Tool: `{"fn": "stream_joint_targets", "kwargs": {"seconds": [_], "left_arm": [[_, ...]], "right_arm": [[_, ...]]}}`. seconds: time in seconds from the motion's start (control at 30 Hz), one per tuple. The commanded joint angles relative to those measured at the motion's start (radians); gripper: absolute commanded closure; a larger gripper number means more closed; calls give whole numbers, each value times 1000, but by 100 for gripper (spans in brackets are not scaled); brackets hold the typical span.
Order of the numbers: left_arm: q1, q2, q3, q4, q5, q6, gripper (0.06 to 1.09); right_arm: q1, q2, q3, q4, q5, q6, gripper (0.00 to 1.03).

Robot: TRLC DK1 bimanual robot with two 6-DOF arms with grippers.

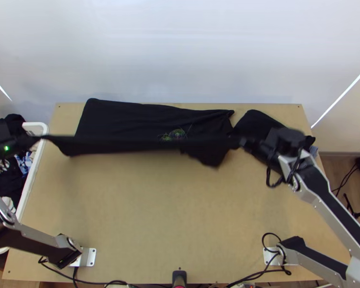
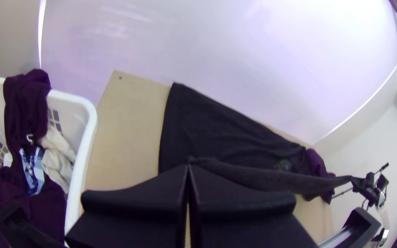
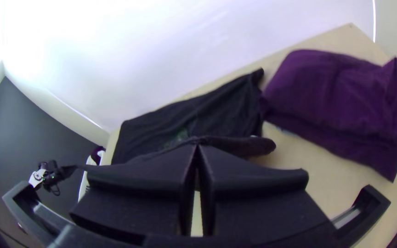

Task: Fold the t-shirt

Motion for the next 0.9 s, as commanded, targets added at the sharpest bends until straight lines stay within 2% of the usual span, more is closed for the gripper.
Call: {"fn": "stream_joint_targets", "kwargs": {"seconds": [0.0, 0.13, 0.2, 0.47, 0.53, 0.7, 0.87], "left_arm": [[-114, -136, 49, 303, -44, -423, 105], [-202, -159, 138, 407, -158, -575, 105], [-247, -166, 187, 456, -222, -657, 105], [-368, -106, 327, 633, -431, -749, 105], [-371, -91, 382, 660, -469, -771, 105], [-373, -119, 509, 683, -570, -822, 105], [-374, -197, 583, 703, -621, -831, 105]], "right_arm": [[-36, 91, 222, 137, 25, -137, 100], [3, 163, 352, 251, 85, -300, 100], [5, 209, 409, 329, 114, -349, 100], [-12, 417, 756, 361, 134, -407, 100], [-12, 448, 851, 367, 165, -438, 100], [-10, 465, 1095, 366, 218, -453, 100], [-9, 437, 1303, 343, 229, -476, 100]]}}
